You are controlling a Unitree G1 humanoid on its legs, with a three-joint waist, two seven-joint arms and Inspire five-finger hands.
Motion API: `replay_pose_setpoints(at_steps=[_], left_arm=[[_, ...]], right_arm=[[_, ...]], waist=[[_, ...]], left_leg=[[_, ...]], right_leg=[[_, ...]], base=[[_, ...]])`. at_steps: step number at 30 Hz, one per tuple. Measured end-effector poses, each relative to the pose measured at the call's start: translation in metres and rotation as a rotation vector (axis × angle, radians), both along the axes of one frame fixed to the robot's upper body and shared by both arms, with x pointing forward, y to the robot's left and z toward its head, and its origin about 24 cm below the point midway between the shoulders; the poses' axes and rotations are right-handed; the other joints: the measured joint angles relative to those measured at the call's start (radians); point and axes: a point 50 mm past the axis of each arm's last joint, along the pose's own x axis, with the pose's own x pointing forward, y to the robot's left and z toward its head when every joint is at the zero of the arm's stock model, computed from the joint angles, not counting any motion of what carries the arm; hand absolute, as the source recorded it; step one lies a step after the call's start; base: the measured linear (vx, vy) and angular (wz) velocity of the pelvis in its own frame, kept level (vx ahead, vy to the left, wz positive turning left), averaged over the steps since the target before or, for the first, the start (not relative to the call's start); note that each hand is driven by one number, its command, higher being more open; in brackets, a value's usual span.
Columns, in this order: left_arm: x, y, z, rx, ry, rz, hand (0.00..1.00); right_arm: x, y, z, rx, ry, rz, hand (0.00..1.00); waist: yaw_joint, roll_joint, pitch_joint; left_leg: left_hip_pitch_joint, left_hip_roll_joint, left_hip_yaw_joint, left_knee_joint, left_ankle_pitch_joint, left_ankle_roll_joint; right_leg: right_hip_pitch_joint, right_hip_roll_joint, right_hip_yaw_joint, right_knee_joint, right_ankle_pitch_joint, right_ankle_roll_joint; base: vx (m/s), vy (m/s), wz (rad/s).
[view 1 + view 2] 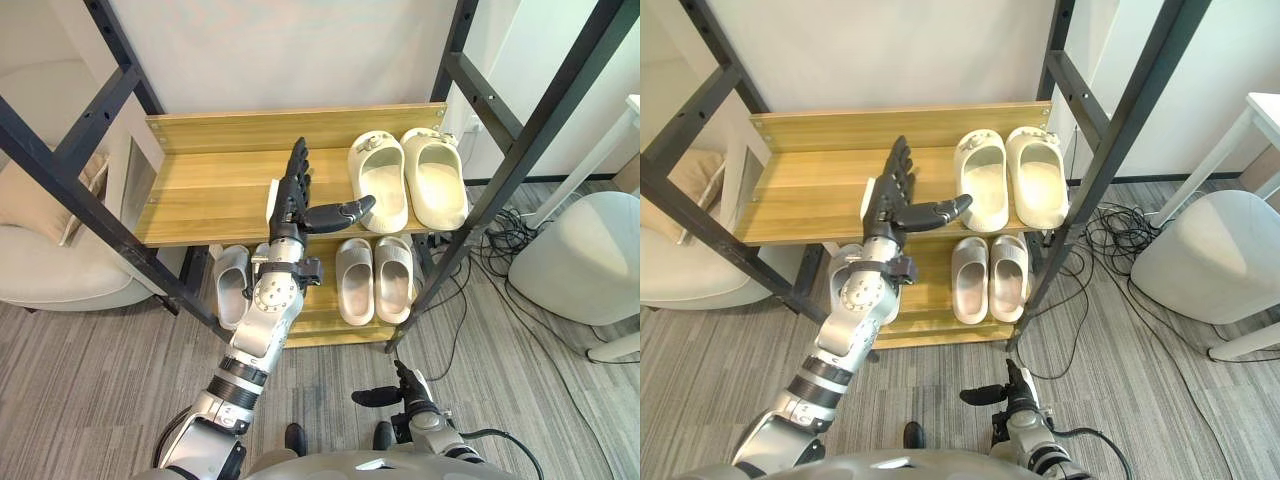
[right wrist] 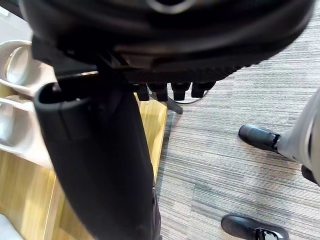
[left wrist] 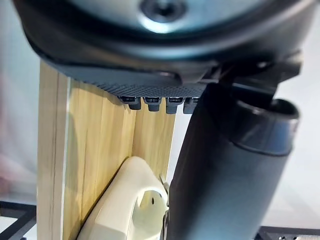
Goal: Organize the slippers on the shoe rack
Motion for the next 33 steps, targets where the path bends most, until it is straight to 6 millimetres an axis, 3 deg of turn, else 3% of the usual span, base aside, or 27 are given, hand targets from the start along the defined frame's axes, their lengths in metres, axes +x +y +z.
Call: replay_pose_setpoints(at_steps=[7,11,18,22,24,25,26,28,29,31,33], left_arm=[[-0.013,0.002,0.031,-0.05,-0.131,-0.012,1.0],[-0.032,-0.002,0.051,-0.131,-0.242,-0.124,1.0],[-0.063,-0.021,0.044,-0.286,-0.226,-0.366,1.0],[-0.087,-0.034,0.013,-0.307,-0.099,-0.503,1.0],[-0.092,-0.03,-0.002,-0.297,-0.038,-0.507,1.0],[-0.095,-0.026,-0.012,-0.292,0.003,-0.501,1.0],[-0.099,-0.022,-0.033,-0.276,0.084,-0.505,1.0],[-0.112,-0.012,-0.075,-0.248,0.255,-0.49,1.0],[-0.125,-0.005,-0.106,-0.238,0.399,-0.469,1.0],[-0.144,0.003,-0.138,-0.202,0.558,-0.456,1.0],[-0.16,0.011,-0.164,-0.151,0.691,-0.446,1.0]], right_arm=[[-0.004,-0.001,-0.002,-0.003,0.02,0.0,1.0],[-0.005,0.0,-0.003,0.008,0.028,0.008,1.0],[-0.004,-0.003,-0.004,0.011,0.039,0.021,1.0],[-0.006,-0.01,-0.004,0.004,0.041,0.032,1.0],[0.0,-0.01,0.007,0.052,-0.04,0.022,1.0],[0.008,-0.014,0.017,0.16,-0.103,-0.023,1.0],[0.005,-0.022,0.028,0.239,-0.216,-0.074,1.0],[-0.016,-0.034,0.033,0.25,-0.298,-0.112,1.0],[-0.037,-0.043,0.027,0.177,-0.248,-0.088,1.0],[-0.069,-0.055,0.013,0.088,-0.124,-0.052,1.0],[-0.085,-0.068,0.007,0.033,-0.04,-0.035,1.0]], waist=[[0.028,-0.001,0.0],[0.032,0.0,0.0],[0.055,0.009,-0.007],[0.065,0.021,-0.023],[0.064,0.021,-0.024],[0.063,0.018,-0.025],[0.066,0.015,-0.034],[0.06,0.01,-0.04],[0.054,0.001,-0.055],[0.05,-0.004,-0.065],[0.043,-0.008,-0.064]], left_leg=[[0.0,-0.003,-0.012,0.0,0.0,0.001],[0.0,-0.007,-0.017,0.0,0.0,0.001],[0.005,-0.007,-0.027,0.0,0.0,0.002],[0.013,-0.007,-0.043,0.001,0.0,0.003],[0.019,-0.006,-0.055,0.003,0.0,0.003],[0.02,-0.005,-0.055,0.005,0.0,0.002],[0.023,-0.003,-0.054,0.008,-0.008,-0.006],[0.049,-0.005,-0.059,0.023,-0.024,-0.009],[0.064,-0.004,-0.06,0.022,-0.031,-0.012],[0.078,-0.002,-0.062,0.023,-0.037,-0.015],[0.074,-0.002,-0.067,0.026,-0.039,-0.016]], right_leg=[[0.009,-0.006,-0.007,0.001,-0.004,0.002],[0.013,-0.009,-0.012,0.001,-0.006,0.003],[0.025,-0.009,-0.022,0.001,-0.011,0.003],[0.041,-0.008,-0.039,0.002,-0.016,0.003],[0.054,-0.007,-0.051,0.002,-0.021,0.002],[0.056,-0.006,-0.051,0.002,-0.021,0.001],[0.054,-0.004,-0.049,0.002,-0.024,0.0],[0.084,-0.005,-0.055,0.018,-0.044,0.003],[0.092,-0.006,-0.057,0.035,-0.062,0.007],[0.099,-0.006,-0.058,0.053,-0.077,0.006],[0.096,-0.007,-0.064,0.057,-0.085,0.005]], base=[[-0.01,0.008,0.07],[0.0,0.011,0.04],[-0.01,0.005,0.05],[0.0,0.0,0.12],[0.0,-0.008,0.14],[-0.03,-0.005,0.05],[-0.03,-0.001,0.03],[0.04,0.0,0.04],[0.07,-0.005,0.04],[0.04,-0.009,0.02],[0.01,-0.014,0.07]])
